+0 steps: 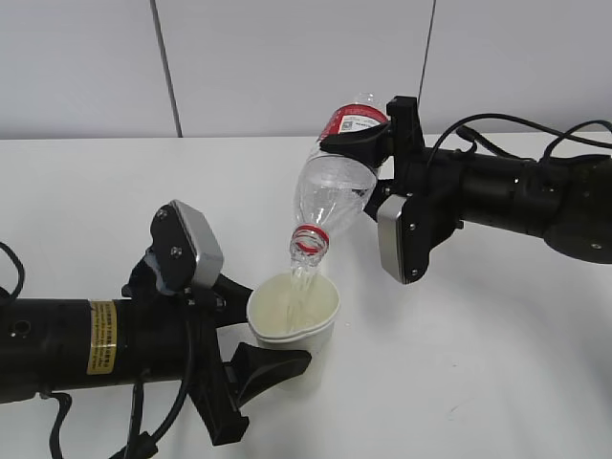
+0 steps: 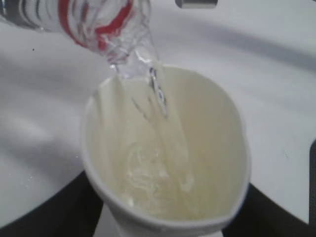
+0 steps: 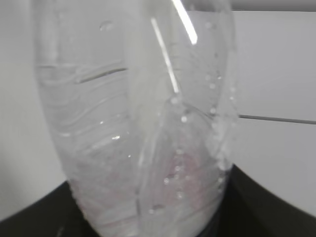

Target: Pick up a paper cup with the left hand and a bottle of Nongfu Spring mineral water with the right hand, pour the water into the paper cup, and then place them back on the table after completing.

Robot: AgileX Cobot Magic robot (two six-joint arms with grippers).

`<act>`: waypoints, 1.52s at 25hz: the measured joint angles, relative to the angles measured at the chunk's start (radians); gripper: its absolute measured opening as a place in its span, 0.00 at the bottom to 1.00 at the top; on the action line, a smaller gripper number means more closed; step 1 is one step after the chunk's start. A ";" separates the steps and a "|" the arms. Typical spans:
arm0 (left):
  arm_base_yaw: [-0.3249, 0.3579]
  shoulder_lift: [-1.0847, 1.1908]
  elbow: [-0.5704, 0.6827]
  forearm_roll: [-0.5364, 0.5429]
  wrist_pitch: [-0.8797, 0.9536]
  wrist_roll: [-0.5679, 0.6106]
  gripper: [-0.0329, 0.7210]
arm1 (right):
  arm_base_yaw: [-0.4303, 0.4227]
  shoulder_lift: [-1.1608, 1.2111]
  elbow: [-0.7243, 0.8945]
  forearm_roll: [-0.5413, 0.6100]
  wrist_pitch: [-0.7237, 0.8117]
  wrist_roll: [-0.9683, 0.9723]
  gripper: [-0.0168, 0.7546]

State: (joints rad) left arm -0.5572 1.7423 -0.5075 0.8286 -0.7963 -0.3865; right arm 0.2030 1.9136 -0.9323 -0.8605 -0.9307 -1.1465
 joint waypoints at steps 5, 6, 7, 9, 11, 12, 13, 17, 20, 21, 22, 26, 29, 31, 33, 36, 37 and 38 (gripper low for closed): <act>0.000 0.000 0.000 0.000 0.002 0.000 0.62 | 0.000 0.000 -0.002 0.011 -0.004 -0.008 0.54; 0.000 0.000 0.000 0.000 0.002 0.000 0.62 | 0.000 0.000 -0.002 0.013 -0.006 -0.010 0.54; 0.000 0.000 0.000 0.000 0.003 0.000 0.62 | 0.000 0.000 -0.002 0.013 -0.006 -0.010 0.54; 0.000 0.000 0.000 0.000 0.005 0.000 0.62 | 0.000 0.000 -0.002 0.013 -0.006 -0.010 0.54; 0.000 0.000 0.000 0.000 0.005 0.000 0.62 | 0.000 0.000 -0.002 0.013 -0.006 -0.012 0.54; 0.000 0.000 0.000 0.000 0.005 0.000 0.62 | 0.000 0.000 -0.002 0.013 -0.006 -0.012 0.54; 0.000 0.000 0.000 0.000 0.005 0.000 0.62 | 0.000 0.000 -0.002 0.013 -0.006 -0.012 0.54; 0.000 0.000 0.000 0.001 0.006 0.000 0.62 | 0.000 0.000 -0.002 0.017 -0.006 -0.012 0.54; 0.000 0.000 0.000 0.001 0.001 0.000 0.62 | 0.000 0.000 -0.002 0.017 -0.008 -0.009 0.54; 0.000 0.000 0.000 -0.001 -0.006 0.000 0.62 | 0.000 0.000 -0.002 0.017 -0.008 0.007 0.54; 0.000 0.000 0.000 -0.004 -0.015 0.000 0.62 | 0.000 0.000 -0.002 0.017 -0.011 0.033 0.54; 0.000 0.000 0.000 -0.062 -0.034 0.041 0.62 | 0.000 0.000 0.018 0.017 -0.015 0.318 0.54; 0.000 0.000 0.000 -0.147 -0.034 0.102 0.62 | 0.000 0.000 0.021 0.019 -0.016 0.691 0.54; 0.000 0.001 0.000 -0.220 -0.034 0.156 0.62 | 0.000 0.000 0.021 0.043 -0.018 0.924 0.54; 0.000 0.001 0.000 -0.303 -0.034 0.214 0.62 | 0.000 0.000 0.021 0.080 -0.018 1.093 0.54; 0.000 0.004 0.000 -0.450 -0.059 0.305 0.62 | 0.000 0.000 0.021 0.117 -0.019 1.299 0.54; 0.000 0.007 0.000 -0.498 -0.077 0.324 0.62 | 0.000 0.000 0.021 0.119 -0.019 1.354 0.54; 0.000 0.010 0.000 -0.537 -0.095 0.336 0.62 | 0.000 0.000 0.021 0.121 -0.019 1.401 0.54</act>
State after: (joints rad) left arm -0.5572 1.7528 -0.5075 0.2915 -0.8915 -0.0503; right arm 0.2030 1.9136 -0.9115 -0.7397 -0.9493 0.2545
